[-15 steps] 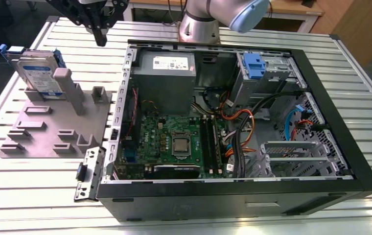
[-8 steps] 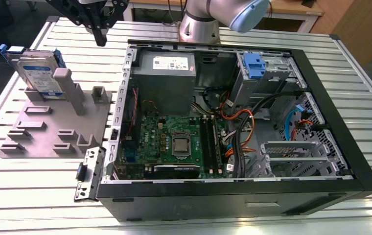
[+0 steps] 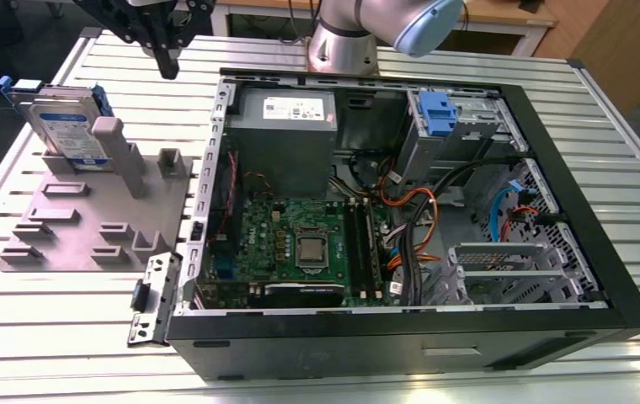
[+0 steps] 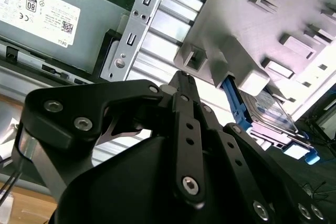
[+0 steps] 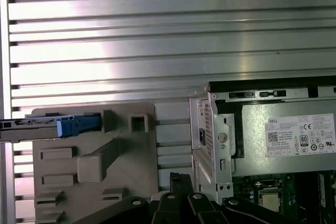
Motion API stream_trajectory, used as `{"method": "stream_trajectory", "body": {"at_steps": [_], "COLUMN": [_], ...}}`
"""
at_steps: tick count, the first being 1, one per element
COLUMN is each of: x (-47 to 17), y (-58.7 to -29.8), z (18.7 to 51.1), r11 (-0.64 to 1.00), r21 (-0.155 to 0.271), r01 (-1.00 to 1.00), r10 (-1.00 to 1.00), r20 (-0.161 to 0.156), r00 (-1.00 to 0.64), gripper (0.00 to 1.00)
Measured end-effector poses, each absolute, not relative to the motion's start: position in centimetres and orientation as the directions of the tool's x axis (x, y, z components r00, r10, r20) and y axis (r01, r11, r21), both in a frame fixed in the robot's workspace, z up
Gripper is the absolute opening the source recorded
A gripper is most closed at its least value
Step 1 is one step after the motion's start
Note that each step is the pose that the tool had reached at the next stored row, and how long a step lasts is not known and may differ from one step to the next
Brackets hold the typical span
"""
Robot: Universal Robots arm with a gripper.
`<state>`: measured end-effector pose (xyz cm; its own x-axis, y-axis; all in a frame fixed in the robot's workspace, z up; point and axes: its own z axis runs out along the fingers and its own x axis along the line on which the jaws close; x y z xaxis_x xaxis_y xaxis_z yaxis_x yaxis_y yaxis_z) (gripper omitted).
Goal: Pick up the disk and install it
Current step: 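Reach for the disk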
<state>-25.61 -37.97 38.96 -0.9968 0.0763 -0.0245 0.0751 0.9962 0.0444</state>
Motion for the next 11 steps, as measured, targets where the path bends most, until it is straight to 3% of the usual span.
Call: {"method": "stream_trajectory", "body": {"at_steps": [11], "x": [-26.69], "y": [-37.58], "z": [38.95], "r11": [0.996], "r21": [0.044], "r01": [0.075], "r10": [0.076], "r20": [-0.024], "r00": [-0.997], "gripper": [0.11]}}
